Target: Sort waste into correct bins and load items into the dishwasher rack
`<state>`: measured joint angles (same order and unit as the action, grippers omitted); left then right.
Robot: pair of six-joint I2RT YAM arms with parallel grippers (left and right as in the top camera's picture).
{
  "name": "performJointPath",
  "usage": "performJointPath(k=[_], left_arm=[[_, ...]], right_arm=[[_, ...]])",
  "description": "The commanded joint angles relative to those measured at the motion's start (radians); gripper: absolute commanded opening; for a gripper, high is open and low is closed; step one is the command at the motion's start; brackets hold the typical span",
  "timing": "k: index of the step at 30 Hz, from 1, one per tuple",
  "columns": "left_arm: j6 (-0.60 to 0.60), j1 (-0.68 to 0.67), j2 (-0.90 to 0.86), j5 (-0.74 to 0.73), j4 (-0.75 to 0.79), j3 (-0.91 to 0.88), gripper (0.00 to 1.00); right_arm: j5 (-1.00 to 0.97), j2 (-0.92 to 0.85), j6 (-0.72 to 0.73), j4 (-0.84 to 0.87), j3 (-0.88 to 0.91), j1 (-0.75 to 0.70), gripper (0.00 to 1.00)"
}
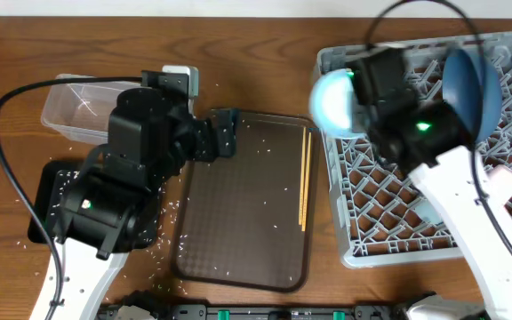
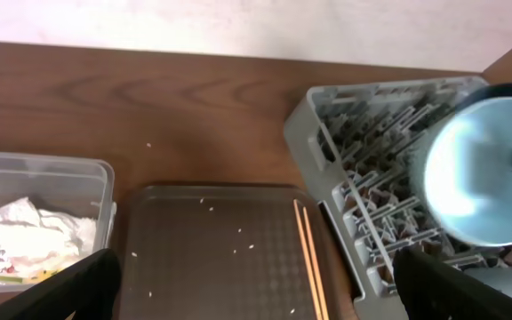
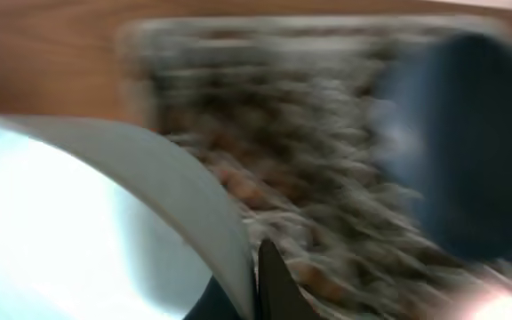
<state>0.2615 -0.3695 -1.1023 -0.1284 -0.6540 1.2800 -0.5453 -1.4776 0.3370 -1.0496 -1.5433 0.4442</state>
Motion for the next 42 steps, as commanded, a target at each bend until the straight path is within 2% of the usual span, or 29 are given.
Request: performJointPath(k=[1, 6, 11, 14, 23, 29, 42], left_arm=[[-0.006, 0.003, 0.026, -0.002, 0.001, 0.008, 0.98], [-0.006, 0.003, 0.032, -0.002, 0.002, 0.008, 0.98], [-0.006, 0.003, 0.032, -0.002, -0.015, 0.008, 0.98], [-0.006, 0.003, 0.032, -0.002, -0.026, 0.008, 0.98], [-0.006, 0.003, 0.032, -0.002, -0.048, 0.008, 0.98], [-0.006, 0.003, 0.032, -0.002, -0.048, 0.008, 0.98], [-0.006, 0.003, 0.031, -0.002, -0.048, 0.007, 0.98]], right_arm=[[-0.394, 0.034, 0.109, -0.088, -0.011, -0.004, 0.01], [-0.455, -0.02, 0.123, -0.174, -0.011, -0.005, 0.01], [-0.583, -0.107, 0.11, -0.131, -0.011, -0.005, 0.01], [-0.657, -0.175, 0.034, -0.086, -0.011, -0.005, 0.01], [-0.693, -0.356, 0.007, -0.051, -0.011, -0.003, 0.01], [-0.693, -0.41, 0.006, 0.036, -0.011, -0.006, 0.01], [-0.696, -0.502, 0.006, 0.037, -0.011, -0.005, 0.01]])
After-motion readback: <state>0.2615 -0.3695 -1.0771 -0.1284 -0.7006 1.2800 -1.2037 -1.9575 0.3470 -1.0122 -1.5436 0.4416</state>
